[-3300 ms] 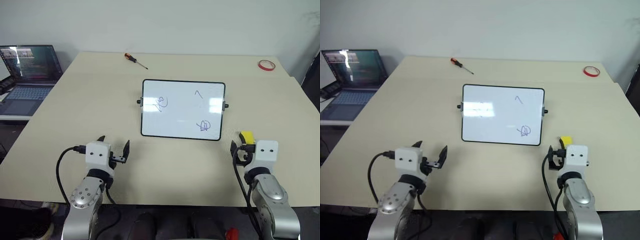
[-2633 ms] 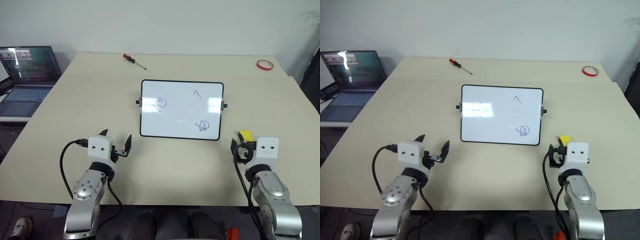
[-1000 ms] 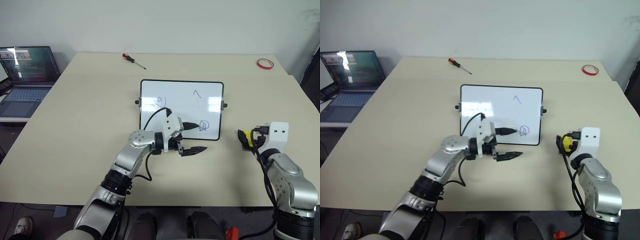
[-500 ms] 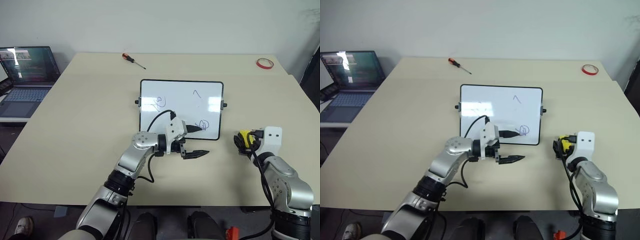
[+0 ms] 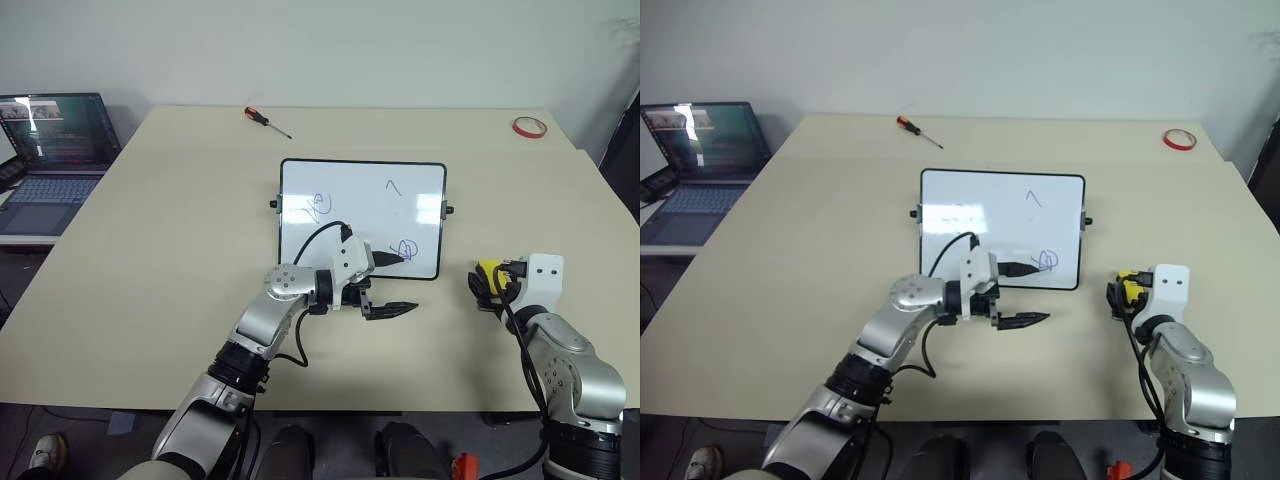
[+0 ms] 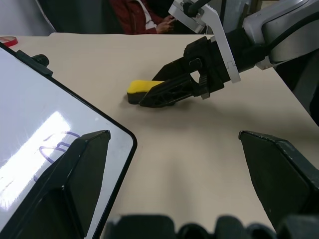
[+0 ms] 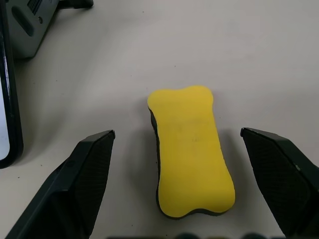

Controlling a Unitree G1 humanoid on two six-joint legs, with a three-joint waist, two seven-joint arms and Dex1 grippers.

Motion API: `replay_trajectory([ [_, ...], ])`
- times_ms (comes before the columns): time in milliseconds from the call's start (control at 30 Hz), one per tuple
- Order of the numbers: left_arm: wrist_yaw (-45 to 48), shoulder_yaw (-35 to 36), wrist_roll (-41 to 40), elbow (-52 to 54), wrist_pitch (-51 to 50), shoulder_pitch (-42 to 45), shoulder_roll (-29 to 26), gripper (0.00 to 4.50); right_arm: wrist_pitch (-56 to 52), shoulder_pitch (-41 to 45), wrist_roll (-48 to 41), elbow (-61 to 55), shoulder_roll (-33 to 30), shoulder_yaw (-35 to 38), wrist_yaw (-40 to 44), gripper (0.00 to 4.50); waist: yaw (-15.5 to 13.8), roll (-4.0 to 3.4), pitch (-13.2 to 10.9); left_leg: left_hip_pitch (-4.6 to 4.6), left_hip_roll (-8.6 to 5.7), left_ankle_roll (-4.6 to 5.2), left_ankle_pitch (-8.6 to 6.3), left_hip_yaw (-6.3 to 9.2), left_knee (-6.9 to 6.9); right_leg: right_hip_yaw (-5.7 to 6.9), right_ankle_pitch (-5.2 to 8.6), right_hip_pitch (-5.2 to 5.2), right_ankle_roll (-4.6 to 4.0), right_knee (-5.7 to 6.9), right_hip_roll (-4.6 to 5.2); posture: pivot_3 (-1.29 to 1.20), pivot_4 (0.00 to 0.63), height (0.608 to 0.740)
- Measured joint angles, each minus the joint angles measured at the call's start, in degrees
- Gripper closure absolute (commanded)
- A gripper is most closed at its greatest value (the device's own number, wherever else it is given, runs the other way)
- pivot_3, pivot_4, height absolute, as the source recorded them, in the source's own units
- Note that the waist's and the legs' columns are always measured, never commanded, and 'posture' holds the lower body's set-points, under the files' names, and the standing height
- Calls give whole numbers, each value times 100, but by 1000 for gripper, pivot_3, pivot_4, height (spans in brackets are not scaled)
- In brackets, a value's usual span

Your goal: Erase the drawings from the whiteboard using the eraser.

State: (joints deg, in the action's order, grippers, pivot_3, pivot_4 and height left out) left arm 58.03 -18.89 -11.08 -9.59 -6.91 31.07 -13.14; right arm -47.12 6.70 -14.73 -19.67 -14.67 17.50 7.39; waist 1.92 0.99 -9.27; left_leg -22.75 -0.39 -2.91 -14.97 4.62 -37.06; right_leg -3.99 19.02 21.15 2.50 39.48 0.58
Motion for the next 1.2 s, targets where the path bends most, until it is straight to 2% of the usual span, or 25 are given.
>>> replay_trajectory([
  [1067, -68, 3, 0, 71, -23, -43, -17, 0, 220, 300, -2, 606, -120, 82, -111, 62, -1, 0, 0, 1, -1, 3, 2, -2, -2, -2, 0, 2, 0, 7, 0, 0, 150, 740],
  [1167, -67, 3, 0, 71, -23, -43, -24, 0, 236, 297, -14, 606, -99, 118, -120, 657, -1, 0, 0, 1, 0, 3, 2, -2, -2, -2, 0, 2, 0, 8, 0, 0, 150, 740],
  [1200, -66, 3, 0, 71, -23, -43, -26, 0, 250, 297, -27, 606, -79, 146, -121, 980, -1, 0, 0, 1, -1, 3, 2, -2, -2, -2, 0, 2, 0, 7, 0, 0, 150, 740],
])
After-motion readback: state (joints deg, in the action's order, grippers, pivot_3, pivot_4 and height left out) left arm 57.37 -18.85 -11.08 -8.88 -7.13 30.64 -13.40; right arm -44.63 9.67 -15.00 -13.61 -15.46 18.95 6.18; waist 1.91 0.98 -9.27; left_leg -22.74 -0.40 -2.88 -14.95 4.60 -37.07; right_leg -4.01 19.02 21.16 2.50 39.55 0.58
